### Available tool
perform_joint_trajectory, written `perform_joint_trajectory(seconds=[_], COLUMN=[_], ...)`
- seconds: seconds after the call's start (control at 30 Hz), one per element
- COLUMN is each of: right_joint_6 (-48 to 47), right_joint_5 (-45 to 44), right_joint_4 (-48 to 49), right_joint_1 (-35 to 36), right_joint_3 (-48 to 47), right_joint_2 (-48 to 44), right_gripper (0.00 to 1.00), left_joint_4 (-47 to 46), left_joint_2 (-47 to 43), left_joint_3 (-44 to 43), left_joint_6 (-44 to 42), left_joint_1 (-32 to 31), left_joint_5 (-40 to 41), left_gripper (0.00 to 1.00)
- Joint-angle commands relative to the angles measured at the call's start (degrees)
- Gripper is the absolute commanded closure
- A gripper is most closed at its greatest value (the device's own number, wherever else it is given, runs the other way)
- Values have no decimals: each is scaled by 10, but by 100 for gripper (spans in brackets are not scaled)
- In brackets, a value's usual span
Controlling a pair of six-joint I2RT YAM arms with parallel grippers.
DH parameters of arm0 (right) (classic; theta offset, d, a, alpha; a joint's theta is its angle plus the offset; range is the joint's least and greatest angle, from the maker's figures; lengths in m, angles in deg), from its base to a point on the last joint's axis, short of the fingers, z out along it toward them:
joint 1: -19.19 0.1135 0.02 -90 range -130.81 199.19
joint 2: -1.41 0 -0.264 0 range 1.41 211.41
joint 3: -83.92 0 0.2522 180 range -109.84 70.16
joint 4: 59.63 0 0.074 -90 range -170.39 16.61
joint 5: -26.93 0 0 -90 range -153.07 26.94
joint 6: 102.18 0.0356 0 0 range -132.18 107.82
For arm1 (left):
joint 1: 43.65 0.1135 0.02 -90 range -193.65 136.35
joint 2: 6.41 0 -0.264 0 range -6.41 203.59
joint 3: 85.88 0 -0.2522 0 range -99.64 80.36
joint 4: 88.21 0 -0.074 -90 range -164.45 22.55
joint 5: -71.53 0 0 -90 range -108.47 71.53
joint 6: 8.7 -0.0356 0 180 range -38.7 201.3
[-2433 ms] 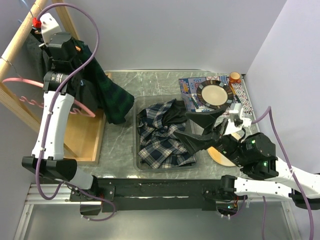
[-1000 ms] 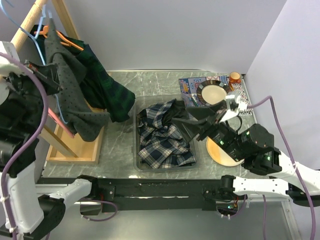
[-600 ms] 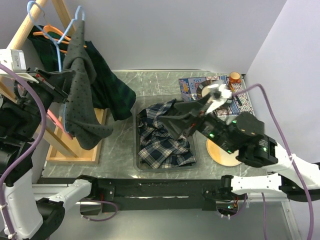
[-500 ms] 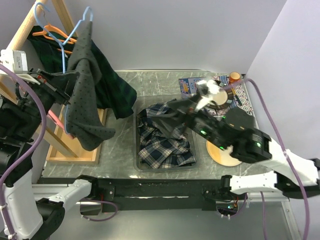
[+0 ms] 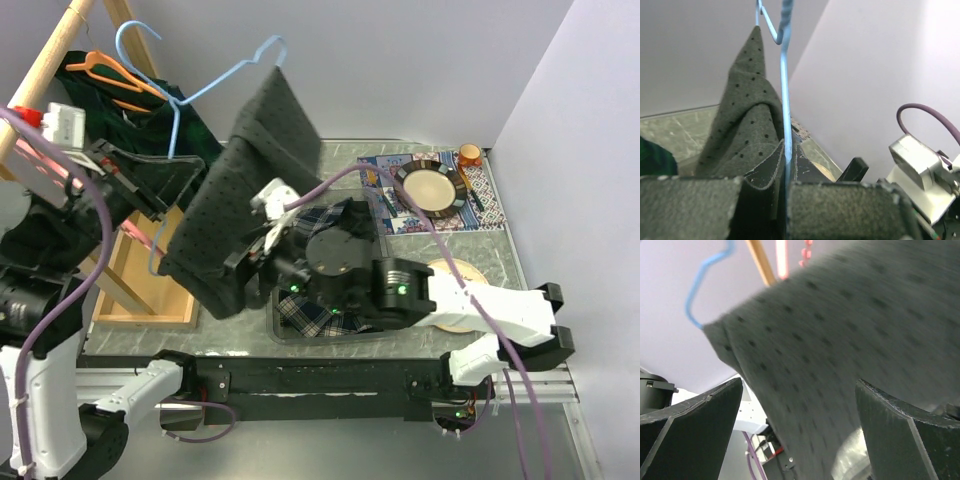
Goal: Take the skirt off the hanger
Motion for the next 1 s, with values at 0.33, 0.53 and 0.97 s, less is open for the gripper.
perform_joint_trajectory(seconds=[0.33,0.53,0.97], right_joint_6=[16,29,11], right_joint_5=[-33,40,-70], right_joint_4=[121,161,149], right_joint_1=[0,-17,-87], right_joint_3=[64,111,168], right_joint_2=[17,4,-20], right_gripper=[75,32,100], left_joint_4=[-130,-164,-156], left_joint_2=[30,44,88], left_joint_3=[41,64,46], left_joint_6=[29,40,21], left_joint_1=[-1,-2,-73], left_joint_5=[9,12,95], left_gripper=[99,99,99])
